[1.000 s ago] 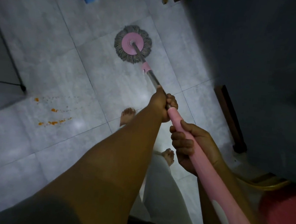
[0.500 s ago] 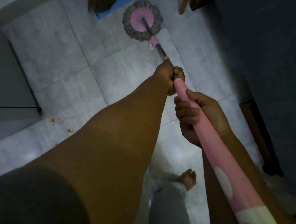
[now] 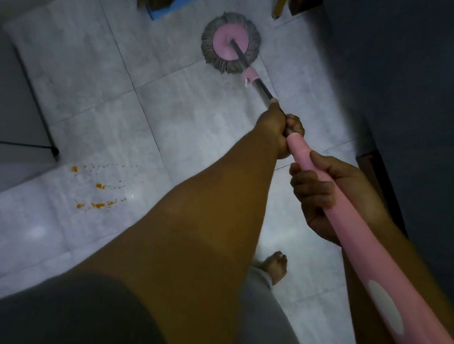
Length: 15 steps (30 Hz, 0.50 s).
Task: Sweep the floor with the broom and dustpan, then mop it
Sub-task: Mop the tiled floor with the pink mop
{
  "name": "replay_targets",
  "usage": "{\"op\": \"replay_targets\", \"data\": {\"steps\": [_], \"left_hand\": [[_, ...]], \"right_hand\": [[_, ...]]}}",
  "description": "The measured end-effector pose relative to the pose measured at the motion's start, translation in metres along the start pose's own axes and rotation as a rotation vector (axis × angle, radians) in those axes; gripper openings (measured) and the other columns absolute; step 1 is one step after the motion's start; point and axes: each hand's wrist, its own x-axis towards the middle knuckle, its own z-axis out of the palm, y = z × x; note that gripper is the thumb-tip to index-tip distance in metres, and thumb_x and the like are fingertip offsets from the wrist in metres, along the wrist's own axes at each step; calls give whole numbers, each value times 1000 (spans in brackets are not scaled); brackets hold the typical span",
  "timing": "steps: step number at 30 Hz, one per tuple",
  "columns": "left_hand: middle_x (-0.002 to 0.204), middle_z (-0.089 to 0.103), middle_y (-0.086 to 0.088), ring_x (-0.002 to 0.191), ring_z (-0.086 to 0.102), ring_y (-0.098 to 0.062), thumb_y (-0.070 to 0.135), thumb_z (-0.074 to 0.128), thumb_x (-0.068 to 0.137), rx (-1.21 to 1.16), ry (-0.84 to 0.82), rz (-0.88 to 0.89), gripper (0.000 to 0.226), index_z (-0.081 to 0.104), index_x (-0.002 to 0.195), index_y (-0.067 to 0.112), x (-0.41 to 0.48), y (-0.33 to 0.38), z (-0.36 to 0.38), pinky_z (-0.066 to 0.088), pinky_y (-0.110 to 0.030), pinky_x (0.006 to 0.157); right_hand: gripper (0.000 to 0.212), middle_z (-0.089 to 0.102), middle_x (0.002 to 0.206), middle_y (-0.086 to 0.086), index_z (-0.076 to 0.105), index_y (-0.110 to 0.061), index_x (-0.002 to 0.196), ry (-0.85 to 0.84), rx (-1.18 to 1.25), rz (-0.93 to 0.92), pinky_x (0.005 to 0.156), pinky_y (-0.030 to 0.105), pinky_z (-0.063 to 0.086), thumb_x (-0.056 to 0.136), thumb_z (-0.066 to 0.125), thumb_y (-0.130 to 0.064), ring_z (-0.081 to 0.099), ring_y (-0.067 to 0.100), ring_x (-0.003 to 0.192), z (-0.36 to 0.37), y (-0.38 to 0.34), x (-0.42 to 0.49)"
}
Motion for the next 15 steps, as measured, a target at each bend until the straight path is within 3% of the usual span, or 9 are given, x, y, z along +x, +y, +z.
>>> {"op": "replay_targets", "data": {"steps": [5, 15], "left_hand": [[56, 37, 5, 35, 34, -5, 51, 48, 99, -114, -6, 32, 40, 44, 83, 15, -26, -61, -24, 30, -11, 36], [58, 41, 5, 34, 36, -4, 48, 49, 99, -414, 62, 114, 39, 45, 79, 14, -83, -114, -120, 31, -12, 33]], "right_hand": [[23, 48, 58, -2, 56, -7, 90, 101, -142, 63, 34, 16, 41, 87, 59, -29, 43, 6, 36, -23, 38, -38], [22, 47, 53, 0, 54, -6, 84, 125, -374, 286, 32, 17, 39, 84, 58, -28, 42, 7, 34, -27, 117, -51]]}}
